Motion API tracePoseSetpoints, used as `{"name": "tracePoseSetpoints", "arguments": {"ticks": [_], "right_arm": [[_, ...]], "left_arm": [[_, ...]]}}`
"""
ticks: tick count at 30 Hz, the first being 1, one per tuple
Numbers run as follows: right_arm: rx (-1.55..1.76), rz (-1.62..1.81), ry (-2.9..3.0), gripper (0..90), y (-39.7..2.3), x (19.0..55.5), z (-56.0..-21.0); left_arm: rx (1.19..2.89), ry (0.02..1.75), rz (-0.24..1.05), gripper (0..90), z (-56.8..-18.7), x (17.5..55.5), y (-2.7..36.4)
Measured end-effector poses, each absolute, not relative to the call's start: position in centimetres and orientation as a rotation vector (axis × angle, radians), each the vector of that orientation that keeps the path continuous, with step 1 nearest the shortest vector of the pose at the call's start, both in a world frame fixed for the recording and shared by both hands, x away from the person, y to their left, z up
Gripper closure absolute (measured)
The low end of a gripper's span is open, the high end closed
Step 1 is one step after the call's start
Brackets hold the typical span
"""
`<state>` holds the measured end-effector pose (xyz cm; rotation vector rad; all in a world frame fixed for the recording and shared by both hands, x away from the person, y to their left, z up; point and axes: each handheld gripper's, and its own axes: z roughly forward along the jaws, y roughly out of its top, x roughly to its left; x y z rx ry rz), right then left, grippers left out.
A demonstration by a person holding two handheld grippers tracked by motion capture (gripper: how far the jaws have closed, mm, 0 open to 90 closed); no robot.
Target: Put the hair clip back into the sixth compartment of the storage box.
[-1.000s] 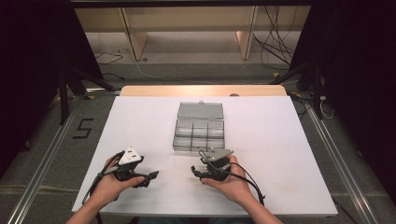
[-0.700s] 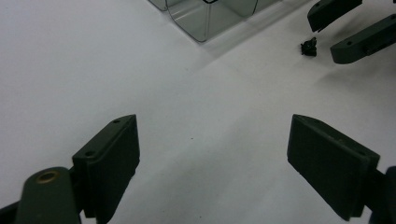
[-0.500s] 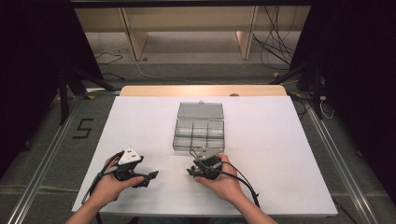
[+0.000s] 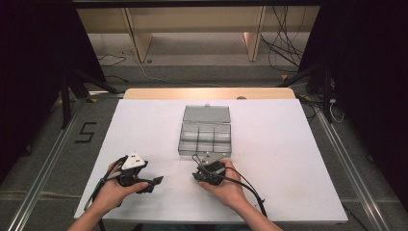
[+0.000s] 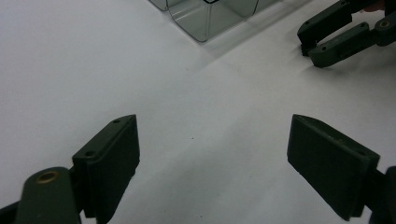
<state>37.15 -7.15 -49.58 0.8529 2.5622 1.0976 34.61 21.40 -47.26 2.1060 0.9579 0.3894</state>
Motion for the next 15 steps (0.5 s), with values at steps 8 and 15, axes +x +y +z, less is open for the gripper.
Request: {"name": "tracePoseSetpoints", "arguments": {"ticks": [8, 15], "right_arm": [[0.89, 1.061, 2.534, 80.3, -6.8, 37.06, -49.53], [0.903, 1.054, 2.533, 80.9, -6.74, 37.02, -49.47]], "left_arm": [[2.11, 0.956, 0.389, 16.5, -47.23, 34.62, 21.36], [2.105, 0.958, 0.389, 16.5, -47.25, 34.62, 21.39]]}}
